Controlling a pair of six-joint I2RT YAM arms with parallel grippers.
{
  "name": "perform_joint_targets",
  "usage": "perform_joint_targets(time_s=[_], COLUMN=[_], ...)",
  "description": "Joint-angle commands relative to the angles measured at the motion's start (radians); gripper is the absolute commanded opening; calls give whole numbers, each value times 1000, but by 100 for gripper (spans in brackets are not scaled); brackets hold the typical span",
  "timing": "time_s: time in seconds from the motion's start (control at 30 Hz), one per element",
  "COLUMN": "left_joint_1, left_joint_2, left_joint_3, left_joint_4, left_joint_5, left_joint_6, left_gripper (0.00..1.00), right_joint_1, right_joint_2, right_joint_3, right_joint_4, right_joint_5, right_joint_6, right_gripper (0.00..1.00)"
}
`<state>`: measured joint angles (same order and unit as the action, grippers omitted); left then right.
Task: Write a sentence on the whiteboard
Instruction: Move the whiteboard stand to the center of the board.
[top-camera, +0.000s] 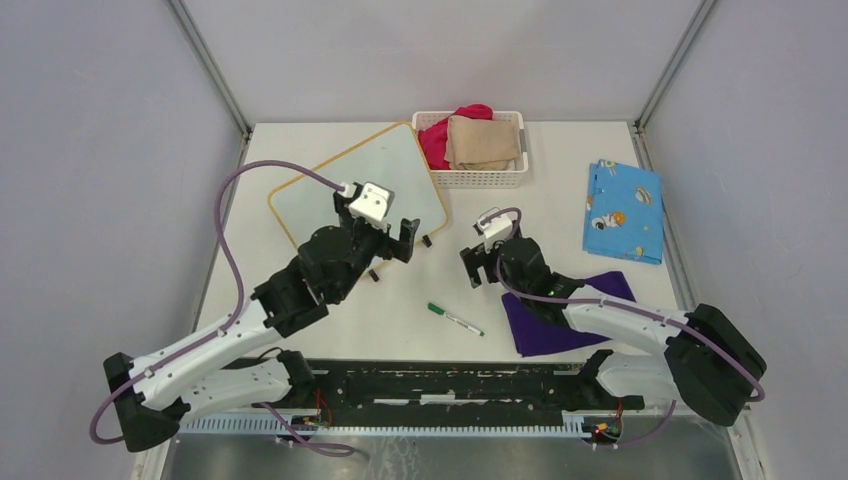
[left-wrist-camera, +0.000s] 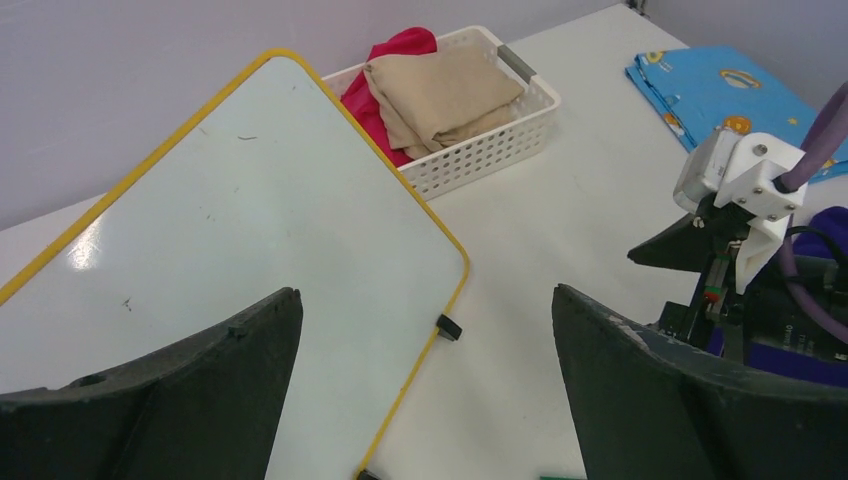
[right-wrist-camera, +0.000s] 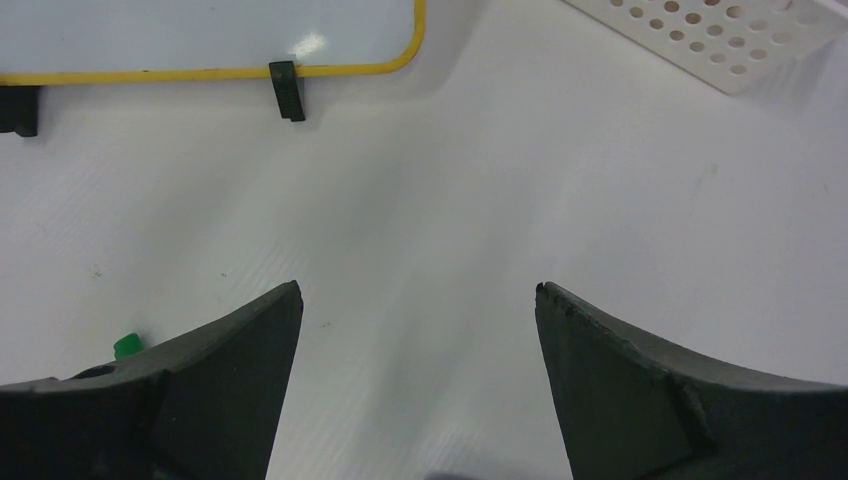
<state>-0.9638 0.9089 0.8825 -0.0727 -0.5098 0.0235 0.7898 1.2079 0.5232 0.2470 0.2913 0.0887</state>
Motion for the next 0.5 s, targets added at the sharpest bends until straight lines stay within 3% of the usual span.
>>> perform_joint_targets(time_s=[0.0,0.47], left_joint_1=[12,39], left_joint_2=[-104,-138], left_joint_3=[-12,-42], left_joint_4=[68,123], left_joint_5=[-9,-107], left_joint_6=[-3,28], left_gripper=[100,100], right_joint_1=[1,6], right_joint_2=[16,292], right_joint_3=[-20,135], right_joint_4=[111,168], right_joint_5=[-50,-186], right_joint_6=[-6,42], right_gripper=[92,83])
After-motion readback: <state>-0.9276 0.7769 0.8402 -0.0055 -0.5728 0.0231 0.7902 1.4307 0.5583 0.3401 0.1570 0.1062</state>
